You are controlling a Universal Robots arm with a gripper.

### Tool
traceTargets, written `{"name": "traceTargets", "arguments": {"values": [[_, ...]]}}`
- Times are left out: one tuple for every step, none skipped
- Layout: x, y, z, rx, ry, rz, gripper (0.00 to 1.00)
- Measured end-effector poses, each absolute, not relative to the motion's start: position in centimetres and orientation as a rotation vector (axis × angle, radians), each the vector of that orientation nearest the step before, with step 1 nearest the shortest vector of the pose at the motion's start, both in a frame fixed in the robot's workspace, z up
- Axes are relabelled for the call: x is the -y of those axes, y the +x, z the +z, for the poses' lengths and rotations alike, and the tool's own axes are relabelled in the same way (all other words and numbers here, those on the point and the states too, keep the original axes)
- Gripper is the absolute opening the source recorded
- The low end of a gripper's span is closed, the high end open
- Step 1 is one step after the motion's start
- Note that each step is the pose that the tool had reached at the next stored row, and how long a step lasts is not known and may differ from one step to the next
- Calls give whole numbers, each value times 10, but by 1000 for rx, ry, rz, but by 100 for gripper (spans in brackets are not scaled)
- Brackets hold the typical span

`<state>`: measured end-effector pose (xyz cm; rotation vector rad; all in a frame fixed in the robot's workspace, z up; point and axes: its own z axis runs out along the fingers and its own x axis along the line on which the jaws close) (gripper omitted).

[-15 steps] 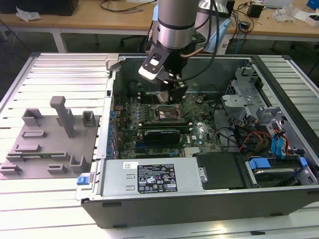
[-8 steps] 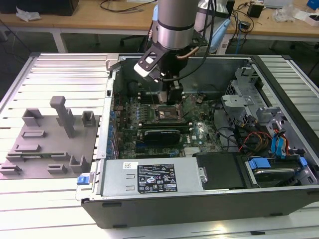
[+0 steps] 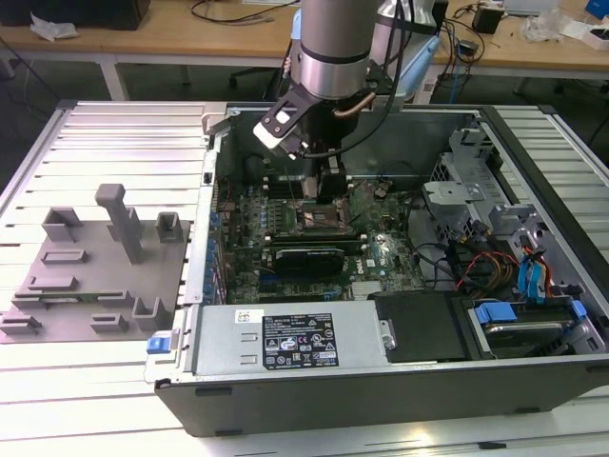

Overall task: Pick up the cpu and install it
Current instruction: 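Place the cpu into insertion slot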

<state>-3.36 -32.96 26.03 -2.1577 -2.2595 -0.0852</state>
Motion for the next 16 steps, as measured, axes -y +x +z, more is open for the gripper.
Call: {"name": "traceTargets", "arguments": {"values": [[330,-34,260,2255,-2163,-85,55],[330,-34,259,2251,-2167,-85,55],[330,-34,257,2243,-2175,-85,55],[330,-34,256,2236,-2183,-85,55],[330,-34,255,2232,-2187,-85,55],[330,-34,254,2228,-2191,-86,55],[330,-34,253,2226,-2194,-86,55],[330,-34,252,2221,-2199,-86,55],[330,-34,251,2218,-2202,-86,55],[330,-34,250,2214,-2205,-86,55],[330,-34,248,2209,-2211,-86,55],[330,-34,247,2204,-2216,-86,55],[330,-34,245,2198,-2223,-86,55],[330,-34,244,2193,-2228,-86,55],[330,-34,242,2188,-2233,-86,55],[330,-34,241,2183,-2238,-86,55]]}}
